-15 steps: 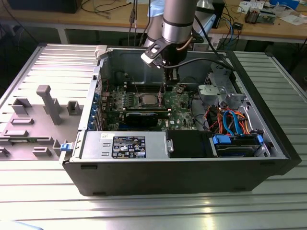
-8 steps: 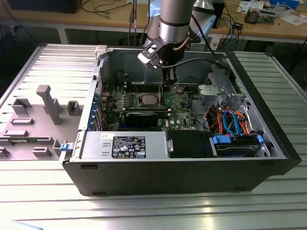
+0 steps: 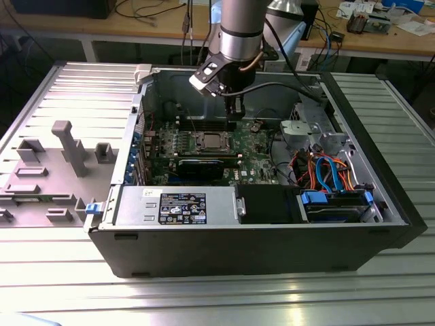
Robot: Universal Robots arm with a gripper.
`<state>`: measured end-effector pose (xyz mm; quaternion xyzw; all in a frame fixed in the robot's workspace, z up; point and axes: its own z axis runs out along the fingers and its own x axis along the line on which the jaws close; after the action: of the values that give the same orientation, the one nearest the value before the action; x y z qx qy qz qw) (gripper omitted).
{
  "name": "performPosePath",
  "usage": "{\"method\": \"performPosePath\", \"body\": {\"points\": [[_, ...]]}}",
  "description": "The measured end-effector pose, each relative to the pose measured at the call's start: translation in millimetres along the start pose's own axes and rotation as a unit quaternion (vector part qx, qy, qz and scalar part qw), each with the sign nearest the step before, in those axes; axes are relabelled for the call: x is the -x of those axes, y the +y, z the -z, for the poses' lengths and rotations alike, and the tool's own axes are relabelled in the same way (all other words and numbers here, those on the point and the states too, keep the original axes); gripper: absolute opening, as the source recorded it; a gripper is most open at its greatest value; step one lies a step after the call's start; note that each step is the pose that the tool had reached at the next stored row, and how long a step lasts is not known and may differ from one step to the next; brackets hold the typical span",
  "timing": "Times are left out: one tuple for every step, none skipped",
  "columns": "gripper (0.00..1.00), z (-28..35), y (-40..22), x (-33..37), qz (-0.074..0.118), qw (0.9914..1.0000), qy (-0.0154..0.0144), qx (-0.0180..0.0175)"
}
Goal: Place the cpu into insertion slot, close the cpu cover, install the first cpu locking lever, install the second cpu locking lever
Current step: 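Close the cpu cover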
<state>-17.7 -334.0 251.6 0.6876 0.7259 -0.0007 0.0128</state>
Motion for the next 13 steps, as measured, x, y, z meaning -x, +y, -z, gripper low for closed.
{"method": "performPosePath", "body": {"points": [[0.11, -0.1, -0.7, 0.0, 0.000, 1.00000, 0.0000, 0.0000], [0.11, -0.5, -1.8, 0.0, 0.000, 1.00000, 0.0000, 0.0000], [0.11, -1.2, -3.7, -0.2, 0.000, 1.00000, -0.0001, 0.0000], [0.11, -1.8, -4.5, -0.3, 0.000, 1.00000, 0.0000, 0.0000], [0.11, -2.3, -4.9, -0.3, 0.000, 1.00000, -0.0001, 0.0000], [0.11, -3.3, -4.9, -0.3, 0.000, 1.00000, -0.0001, -0.0005], [0.11, -4.0, -5.0, -0.3, 0.000, 0.99995, 0.0005, -0.0097], [0.11, -4.3, -5.0, -0.3, -0.001, 0.99988, 0.0008, -0.0153], [0.11, -4.6, -4.9, -0.3, -0.001, 0.99979, 0.0010, -0.0203], [0.11, -4.6, -4.9, -0.3, -0.001, 0.99971, 0.0011, -0.0240], [0.11, -4.6, -4.9, -0.3, -0.001, 0.99971, 0.0011, -0.0242], [0.11, -4.6, -4.9, -0.3, -0.001, 0.99970, 0.0011, -0.0243], [0.11, -4.7, -5.0, -0.3, -0.001, 0.99971, 0.0014, -0.0242]]}}
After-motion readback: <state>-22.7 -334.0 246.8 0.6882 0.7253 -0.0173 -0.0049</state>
